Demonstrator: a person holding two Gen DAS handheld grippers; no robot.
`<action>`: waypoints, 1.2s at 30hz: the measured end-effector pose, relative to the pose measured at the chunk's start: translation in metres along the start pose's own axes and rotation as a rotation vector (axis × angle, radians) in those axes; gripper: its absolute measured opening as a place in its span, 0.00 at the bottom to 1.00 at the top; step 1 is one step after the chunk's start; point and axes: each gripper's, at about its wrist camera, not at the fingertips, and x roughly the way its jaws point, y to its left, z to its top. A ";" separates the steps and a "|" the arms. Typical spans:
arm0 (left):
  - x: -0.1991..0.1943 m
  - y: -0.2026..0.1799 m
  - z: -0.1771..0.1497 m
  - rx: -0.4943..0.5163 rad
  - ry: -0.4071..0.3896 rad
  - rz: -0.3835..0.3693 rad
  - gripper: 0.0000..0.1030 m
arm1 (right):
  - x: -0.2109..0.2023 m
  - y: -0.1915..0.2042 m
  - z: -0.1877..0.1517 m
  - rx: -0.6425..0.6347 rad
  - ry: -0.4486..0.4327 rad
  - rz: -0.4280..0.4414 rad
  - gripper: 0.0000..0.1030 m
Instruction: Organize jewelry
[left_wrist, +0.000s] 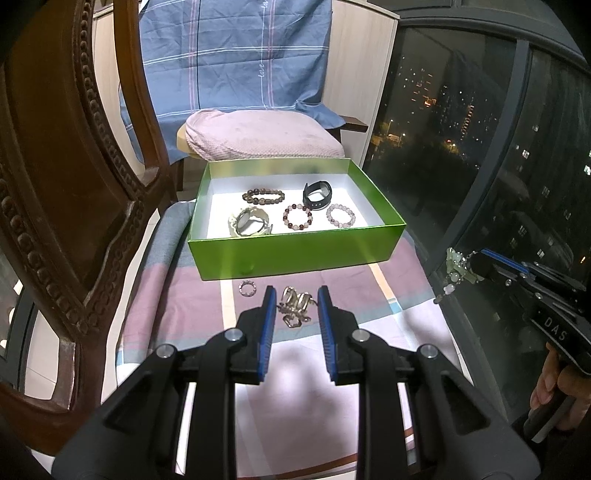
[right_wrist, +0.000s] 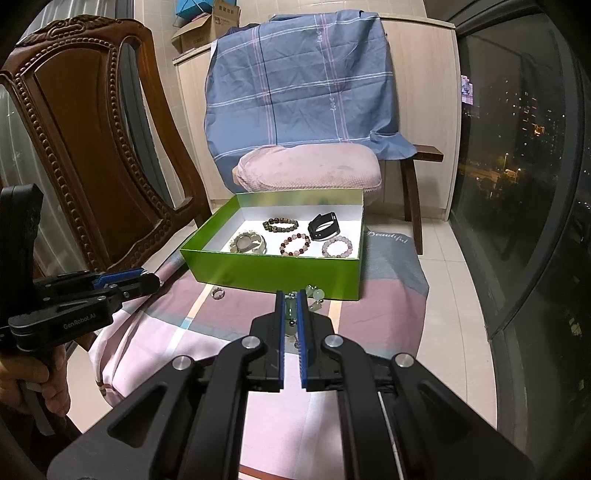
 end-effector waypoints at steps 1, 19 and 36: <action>0.000 0.000 0.000 0.000 -0.002 0.000 0.22 | 0.001 0.001 -0.001 -0.001 0.002 0.000 0.06; 0.000 0.006 0.000 -0.026 -0.003 -0.012 0.22 | 0.026 0.011 0.011 0.009 0.016 -0.016 0.06; 0.013 0.018 0.005 -0.081 0.024 -0.039 0.22 | 0.109 -0.014 0.088 0.154 0.006 -0.058 0.61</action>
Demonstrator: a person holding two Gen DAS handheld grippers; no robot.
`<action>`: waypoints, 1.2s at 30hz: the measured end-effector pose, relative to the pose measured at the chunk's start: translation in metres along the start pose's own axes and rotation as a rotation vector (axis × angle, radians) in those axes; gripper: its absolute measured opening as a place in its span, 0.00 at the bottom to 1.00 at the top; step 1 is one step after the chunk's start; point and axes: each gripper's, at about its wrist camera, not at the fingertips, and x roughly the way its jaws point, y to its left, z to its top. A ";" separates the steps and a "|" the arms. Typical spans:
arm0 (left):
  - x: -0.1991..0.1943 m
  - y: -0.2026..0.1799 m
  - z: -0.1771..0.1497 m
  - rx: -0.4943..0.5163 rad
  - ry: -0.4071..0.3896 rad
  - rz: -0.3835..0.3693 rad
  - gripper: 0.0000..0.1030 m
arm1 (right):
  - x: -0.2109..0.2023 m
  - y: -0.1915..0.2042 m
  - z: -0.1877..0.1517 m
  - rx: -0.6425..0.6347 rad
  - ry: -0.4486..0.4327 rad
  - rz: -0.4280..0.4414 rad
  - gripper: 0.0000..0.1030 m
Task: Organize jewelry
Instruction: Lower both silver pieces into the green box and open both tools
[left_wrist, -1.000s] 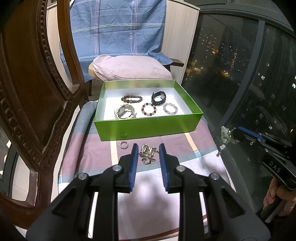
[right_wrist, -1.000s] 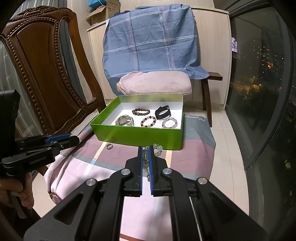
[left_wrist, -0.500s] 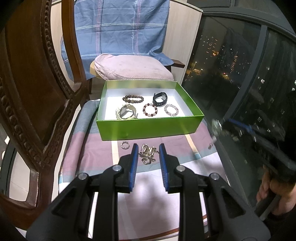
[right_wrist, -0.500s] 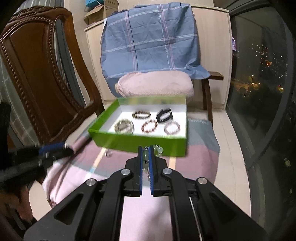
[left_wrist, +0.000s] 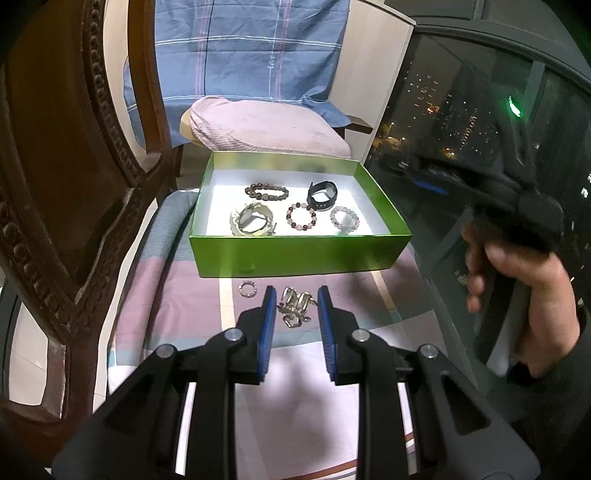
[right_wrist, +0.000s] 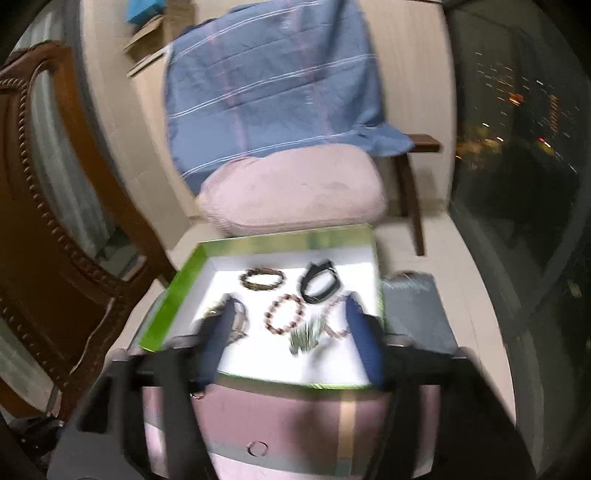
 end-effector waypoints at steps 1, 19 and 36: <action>0.000 0.001 0.000 0.000 0.001 0.001 0.22 | -0.010 -0.002 -0.006 0.002 -0.015 0.013 0.61; 0.030 0.018 0.030 -0.024 0.012 0.102 0.22 | -0.088 -0.024 -0.071 0.009 -0.030 0.043 0.71; 0.080 0.041 0.127 -0.027 0.024 0.201 0.77 | -0.094 -0.039 -0.064 0.034 -0.037 0.080 0.71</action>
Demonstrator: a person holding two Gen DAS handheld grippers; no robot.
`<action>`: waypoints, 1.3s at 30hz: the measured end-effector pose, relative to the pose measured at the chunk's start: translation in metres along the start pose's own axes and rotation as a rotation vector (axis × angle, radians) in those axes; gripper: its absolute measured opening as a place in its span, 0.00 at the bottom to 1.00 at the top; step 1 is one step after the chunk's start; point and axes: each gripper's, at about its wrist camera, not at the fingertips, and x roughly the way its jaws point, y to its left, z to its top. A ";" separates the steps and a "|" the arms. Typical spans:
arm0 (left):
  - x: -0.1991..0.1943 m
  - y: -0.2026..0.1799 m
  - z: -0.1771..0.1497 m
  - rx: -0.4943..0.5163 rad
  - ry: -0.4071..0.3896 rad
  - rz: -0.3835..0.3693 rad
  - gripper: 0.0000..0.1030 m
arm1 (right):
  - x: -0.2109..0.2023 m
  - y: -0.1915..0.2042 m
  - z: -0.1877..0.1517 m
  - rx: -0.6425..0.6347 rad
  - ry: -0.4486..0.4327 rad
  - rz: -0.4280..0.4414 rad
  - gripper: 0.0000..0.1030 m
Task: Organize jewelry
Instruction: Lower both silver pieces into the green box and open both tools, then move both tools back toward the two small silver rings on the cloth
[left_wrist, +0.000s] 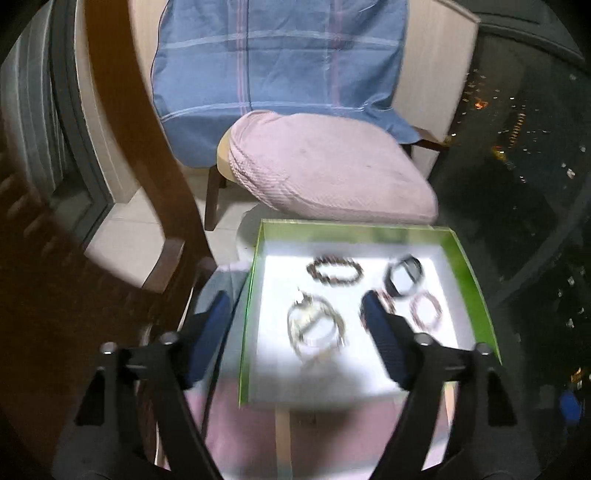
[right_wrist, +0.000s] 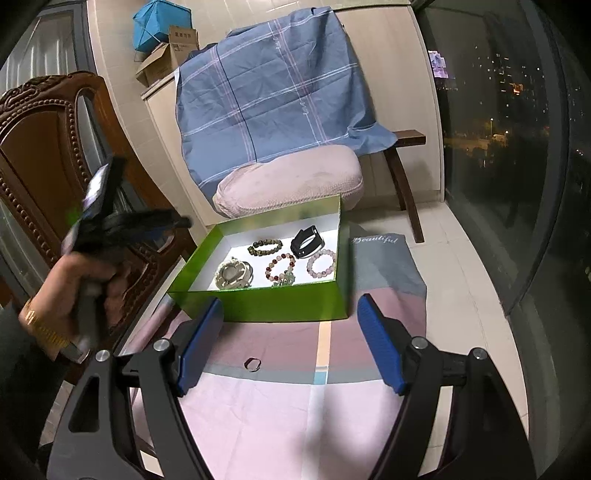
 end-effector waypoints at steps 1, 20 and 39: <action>-0.013 -0.002 -0.012 0.014 -0.010 -0.010 0.79 | 0.000 0.000 0.000 -0.002 -0.002 -0.002 0.71; -0.097 -0.017 -0.160 0.106 -0.091 -0.067 0.84 | -0.001 0.047 -0.034 -0.215 0.031 -0.106 0.71; -0.077 -0.026 -0.161 0.108 -0.051 -0.063 0.76 | 0.002 0.040 -0.036 -0.203 0.046 -0.115 0.71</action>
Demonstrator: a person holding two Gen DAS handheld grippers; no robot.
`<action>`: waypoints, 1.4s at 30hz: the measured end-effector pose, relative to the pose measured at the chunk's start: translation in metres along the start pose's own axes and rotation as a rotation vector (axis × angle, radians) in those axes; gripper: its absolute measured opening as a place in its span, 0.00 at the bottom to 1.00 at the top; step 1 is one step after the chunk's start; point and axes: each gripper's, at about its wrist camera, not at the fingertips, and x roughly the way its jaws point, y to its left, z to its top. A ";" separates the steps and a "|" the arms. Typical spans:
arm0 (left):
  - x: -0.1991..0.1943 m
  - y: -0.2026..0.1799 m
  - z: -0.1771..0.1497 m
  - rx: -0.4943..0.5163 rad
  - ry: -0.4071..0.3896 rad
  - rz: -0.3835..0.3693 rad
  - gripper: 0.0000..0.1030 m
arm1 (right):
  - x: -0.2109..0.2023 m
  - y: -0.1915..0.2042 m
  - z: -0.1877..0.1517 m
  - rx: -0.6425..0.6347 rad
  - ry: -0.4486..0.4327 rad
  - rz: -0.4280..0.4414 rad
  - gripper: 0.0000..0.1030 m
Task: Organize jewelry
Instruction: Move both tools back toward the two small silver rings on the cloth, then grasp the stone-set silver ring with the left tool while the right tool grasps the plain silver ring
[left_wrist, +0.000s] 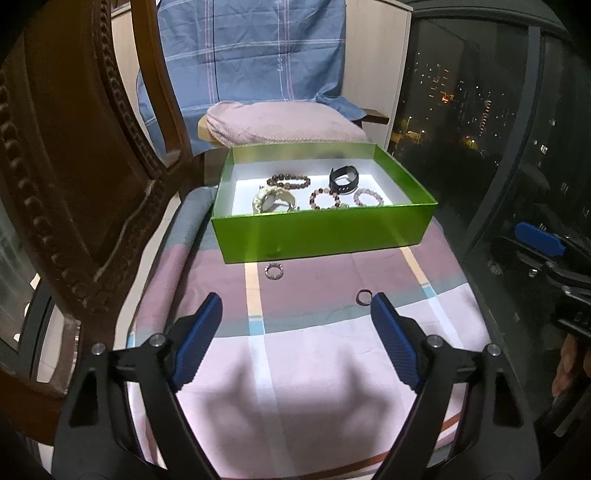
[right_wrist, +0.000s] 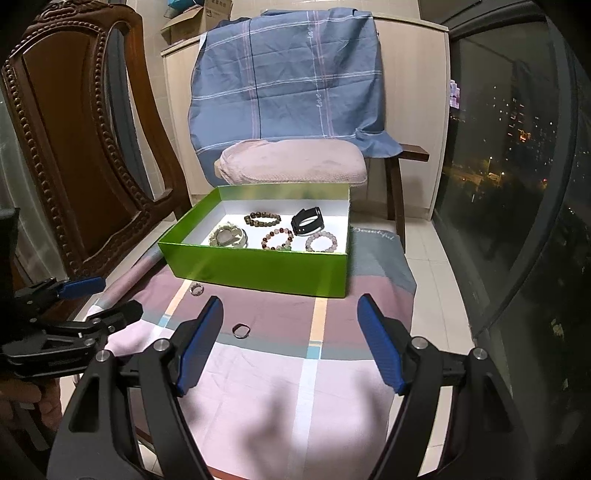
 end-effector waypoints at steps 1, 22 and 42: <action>0.008 0.002 0.000 -0.008 0.015 0.008 0.75 | 0.001 0.000 0.000 0.001 0.004 0.000 0.71; 0.140 0.020 0.016 -0.106 0.181 0.079 0.41 | 0.027 0.007 -0.007 -0.017 0.073 0.018 0.71; 0.033 0.029 0.025 -0.089 0.012 0.008 0.20 | 0.068 0.029 -0.016 -0.064 0.151 0.012 0.71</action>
